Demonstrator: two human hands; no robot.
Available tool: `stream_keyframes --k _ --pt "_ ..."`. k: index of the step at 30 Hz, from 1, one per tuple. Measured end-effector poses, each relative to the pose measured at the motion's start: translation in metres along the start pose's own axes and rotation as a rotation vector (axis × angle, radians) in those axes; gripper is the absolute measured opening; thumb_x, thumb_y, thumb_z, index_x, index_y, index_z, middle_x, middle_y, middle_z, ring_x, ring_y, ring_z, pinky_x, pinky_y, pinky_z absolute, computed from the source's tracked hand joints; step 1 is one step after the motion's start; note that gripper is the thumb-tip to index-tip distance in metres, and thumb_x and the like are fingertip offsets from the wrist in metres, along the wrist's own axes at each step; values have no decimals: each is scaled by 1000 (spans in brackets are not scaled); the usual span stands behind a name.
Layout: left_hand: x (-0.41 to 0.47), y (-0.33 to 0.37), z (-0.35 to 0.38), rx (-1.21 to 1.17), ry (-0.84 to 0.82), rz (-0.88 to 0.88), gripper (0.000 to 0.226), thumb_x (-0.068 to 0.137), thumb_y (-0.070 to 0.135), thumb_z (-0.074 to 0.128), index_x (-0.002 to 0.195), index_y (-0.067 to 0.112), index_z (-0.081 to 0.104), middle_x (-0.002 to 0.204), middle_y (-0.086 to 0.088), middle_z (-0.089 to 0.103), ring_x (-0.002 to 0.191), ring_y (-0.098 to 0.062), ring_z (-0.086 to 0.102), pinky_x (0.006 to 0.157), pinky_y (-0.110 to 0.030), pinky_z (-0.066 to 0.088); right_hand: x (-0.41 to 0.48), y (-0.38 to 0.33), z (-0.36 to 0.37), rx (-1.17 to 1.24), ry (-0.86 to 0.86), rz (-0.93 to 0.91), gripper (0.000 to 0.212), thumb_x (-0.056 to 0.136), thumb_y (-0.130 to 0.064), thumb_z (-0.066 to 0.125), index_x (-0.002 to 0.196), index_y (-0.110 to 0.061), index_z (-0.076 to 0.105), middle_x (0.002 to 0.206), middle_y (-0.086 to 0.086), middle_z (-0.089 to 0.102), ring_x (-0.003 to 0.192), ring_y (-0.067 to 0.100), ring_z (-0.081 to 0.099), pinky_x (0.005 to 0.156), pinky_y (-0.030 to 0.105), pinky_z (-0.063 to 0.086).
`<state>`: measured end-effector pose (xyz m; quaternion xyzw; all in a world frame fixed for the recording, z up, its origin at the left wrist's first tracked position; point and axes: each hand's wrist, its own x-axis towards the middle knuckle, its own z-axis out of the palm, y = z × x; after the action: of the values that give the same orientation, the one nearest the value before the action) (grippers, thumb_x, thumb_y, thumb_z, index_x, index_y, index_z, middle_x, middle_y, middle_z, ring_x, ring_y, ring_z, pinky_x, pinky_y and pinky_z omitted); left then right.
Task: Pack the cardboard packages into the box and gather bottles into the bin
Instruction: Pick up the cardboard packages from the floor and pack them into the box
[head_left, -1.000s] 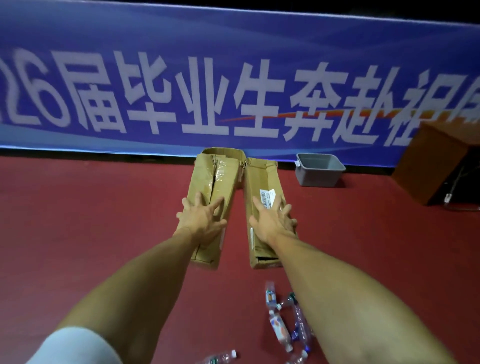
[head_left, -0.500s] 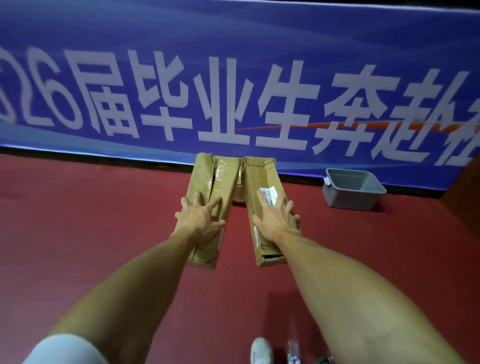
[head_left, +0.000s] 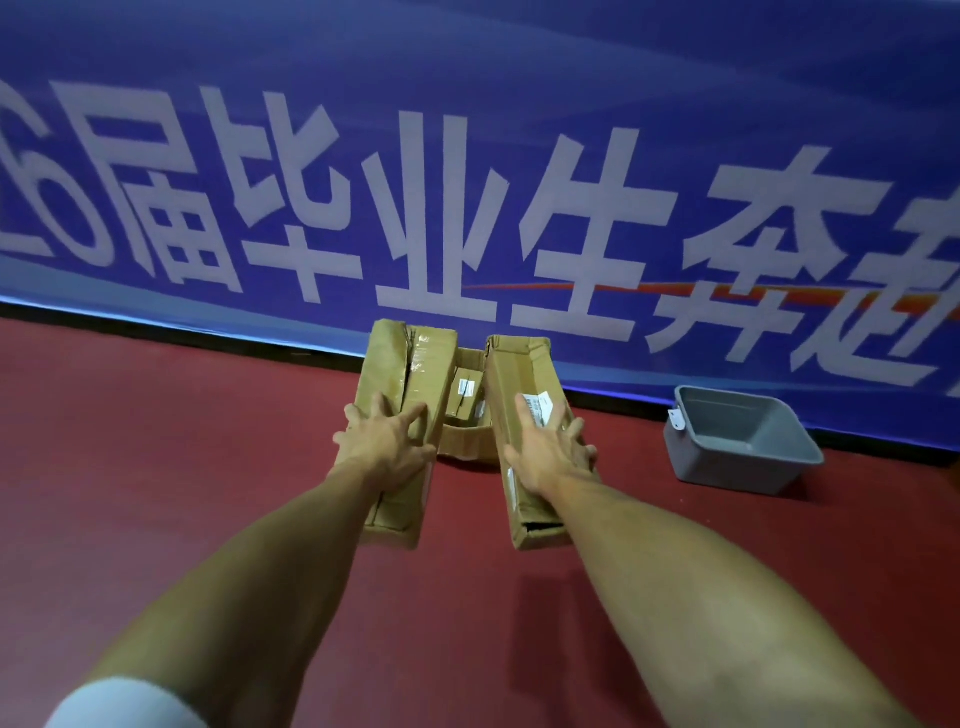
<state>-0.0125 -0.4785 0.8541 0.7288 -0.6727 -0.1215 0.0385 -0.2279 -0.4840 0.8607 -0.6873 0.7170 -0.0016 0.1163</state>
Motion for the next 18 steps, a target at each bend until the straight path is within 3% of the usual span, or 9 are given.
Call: stream_keyframes --k 9,18 --pt "219 42 3 -34 -27 15 66 89 61 57 148 50 31 147 -7 25 132 -36 28 104 -56 40 214 10 -26 14 32 53 74 100 -50 48 157 -40 2 161 17 -2 141 45 17 106 59 35" --pt "434 85 8 -40 -122 59 66 91 58 57 149 49 29 150 -7 22 132 -36 27 103 -53 41 417 17 -33 21 -39 85 72 100 -51 46 157 -40 3 162 17 -4 143 45 16 106 58 35"
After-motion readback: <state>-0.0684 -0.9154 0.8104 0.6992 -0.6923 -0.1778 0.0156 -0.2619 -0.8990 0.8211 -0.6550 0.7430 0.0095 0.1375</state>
